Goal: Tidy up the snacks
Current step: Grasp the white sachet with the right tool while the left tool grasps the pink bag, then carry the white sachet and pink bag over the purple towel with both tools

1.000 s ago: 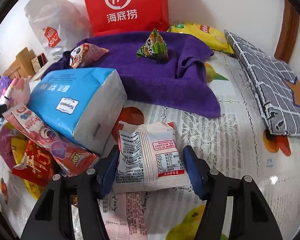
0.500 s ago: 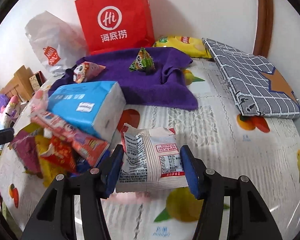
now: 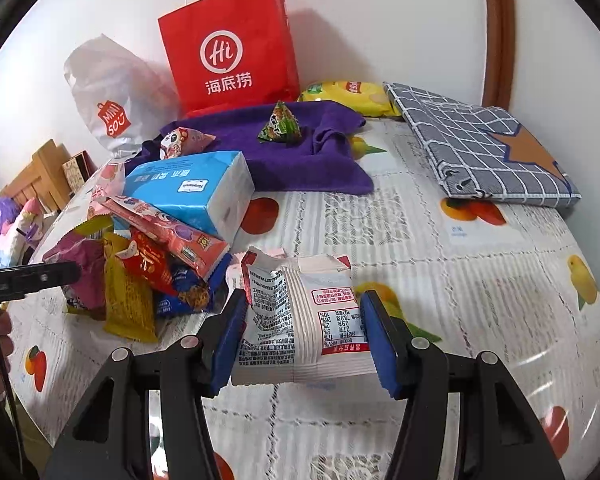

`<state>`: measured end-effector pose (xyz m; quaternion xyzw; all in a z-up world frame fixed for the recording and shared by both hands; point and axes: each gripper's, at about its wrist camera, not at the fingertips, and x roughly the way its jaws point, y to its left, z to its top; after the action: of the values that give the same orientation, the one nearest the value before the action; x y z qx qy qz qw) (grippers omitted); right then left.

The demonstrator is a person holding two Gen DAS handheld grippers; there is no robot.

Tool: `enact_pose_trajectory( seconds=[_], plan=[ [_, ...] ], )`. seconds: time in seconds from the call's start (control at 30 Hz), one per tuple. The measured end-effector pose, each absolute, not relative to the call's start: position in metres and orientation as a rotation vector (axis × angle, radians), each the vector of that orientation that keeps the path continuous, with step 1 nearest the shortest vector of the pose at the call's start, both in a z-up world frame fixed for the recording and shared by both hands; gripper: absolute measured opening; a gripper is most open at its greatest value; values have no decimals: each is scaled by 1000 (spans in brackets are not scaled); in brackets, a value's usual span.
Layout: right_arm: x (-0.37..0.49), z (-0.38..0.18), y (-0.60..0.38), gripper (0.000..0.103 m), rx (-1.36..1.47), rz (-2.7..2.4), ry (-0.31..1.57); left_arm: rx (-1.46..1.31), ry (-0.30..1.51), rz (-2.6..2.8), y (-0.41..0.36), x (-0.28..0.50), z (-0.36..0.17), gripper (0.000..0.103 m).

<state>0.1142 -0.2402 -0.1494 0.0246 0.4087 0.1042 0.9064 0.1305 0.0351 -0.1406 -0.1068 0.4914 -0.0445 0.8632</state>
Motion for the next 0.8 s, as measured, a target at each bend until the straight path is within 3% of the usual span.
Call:
enact_pose_trajectory(
  seconds=[0.27,0.37,0.8],
  plan=[
    [104,-152,-251,57,54,203,843,-231,1059,-45,29,144,-149,79],
    [101,-154,-253,57,58,207,850,-233,1067,-29,26,148,-151,67],
    [85,-139,-248,57,38,204,809,-227,1066,-20,43,120,-138,60]
  ],
)
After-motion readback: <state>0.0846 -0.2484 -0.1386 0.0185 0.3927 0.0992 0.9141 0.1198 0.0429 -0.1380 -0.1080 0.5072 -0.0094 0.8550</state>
